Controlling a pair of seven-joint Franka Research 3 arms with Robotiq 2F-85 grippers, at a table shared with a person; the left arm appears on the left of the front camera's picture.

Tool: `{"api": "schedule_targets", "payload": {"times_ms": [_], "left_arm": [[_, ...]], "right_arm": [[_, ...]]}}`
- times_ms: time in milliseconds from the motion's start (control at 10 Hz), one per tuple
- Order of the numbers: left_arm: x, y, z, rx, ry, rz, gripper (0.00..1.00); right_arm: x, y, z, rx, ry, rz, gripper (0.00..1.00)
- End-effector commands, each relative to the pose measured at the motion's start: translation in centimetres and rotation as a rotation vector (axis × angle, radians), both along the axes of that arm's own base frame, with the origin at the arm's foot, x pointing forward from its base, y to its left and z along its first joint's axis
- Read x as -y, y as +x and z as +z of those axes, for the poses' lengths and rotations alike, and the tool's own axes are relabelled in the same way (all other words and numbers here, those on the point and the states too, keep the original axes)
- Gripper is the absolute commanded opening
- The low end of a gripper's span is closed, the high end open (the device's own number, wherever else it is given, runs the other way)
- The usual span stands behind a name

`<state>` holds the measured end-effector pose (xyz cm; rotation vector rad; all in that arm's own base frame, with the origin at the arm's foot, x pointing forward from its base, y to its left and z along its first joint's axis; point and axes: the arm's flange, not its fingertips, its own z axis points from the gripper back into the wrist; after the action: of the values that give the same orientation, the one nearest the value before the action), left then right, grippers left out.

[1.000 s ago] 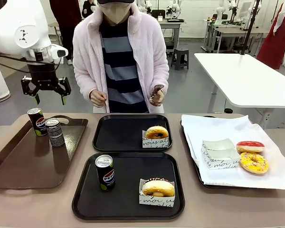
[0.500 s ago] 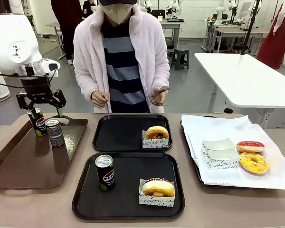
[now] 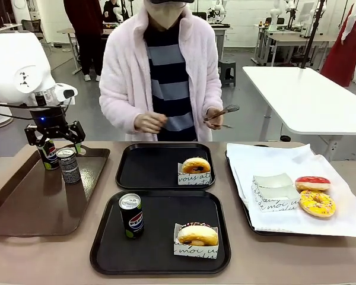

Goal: Set up donuts and drinks on trays.
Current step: Pick up one Pepsi coke from the Handle tray and place it on the Flat Tray without a Pepsi coke.

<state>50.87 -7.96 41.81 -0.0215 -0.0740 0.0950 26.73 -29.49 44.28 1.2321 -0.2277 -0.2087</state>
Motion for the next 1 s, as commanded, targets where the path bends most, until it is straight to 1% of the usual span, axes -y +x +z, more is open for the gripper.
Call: {"api": "schedule_targets", "payload": {"times_ms": [0,200,400,600,800,900], "left_arm": [[0.7,0.8,-1.5,0.016,0.032,0.006,1.0],[0.8,0.9,-2.6,0.012,0.041,0.02,1.0],[0.8,1.7,-3.5,-0.016,0.037,0.031,1.0],[0.7,1.8,-4.0,-0.037,0.03,0.044,1.0],[0.7,1.7,-4.1,-0.032,0.025,0.047,1.0],[0.8,1.7,-3.9,-0.028,0.021,0.047,0.43]], "right_arm": [[0.1,-0.1,0.0,0.006,0.011,0.004,1.0],[0.1,-0.1,0.0,0.006,0.011,0.004,1.0],[0.1,-0.1,0.0,0.006,0.011,0.004,1.0],[0.1,-0.1,0.0,0.006,0.011,0.004,1.0],[0.1,-0.1,0.0,0.006,0.011,0.004,1.0],[0.1,-0.1,0.0,0.006,0.011,0.004,1.0]]}}
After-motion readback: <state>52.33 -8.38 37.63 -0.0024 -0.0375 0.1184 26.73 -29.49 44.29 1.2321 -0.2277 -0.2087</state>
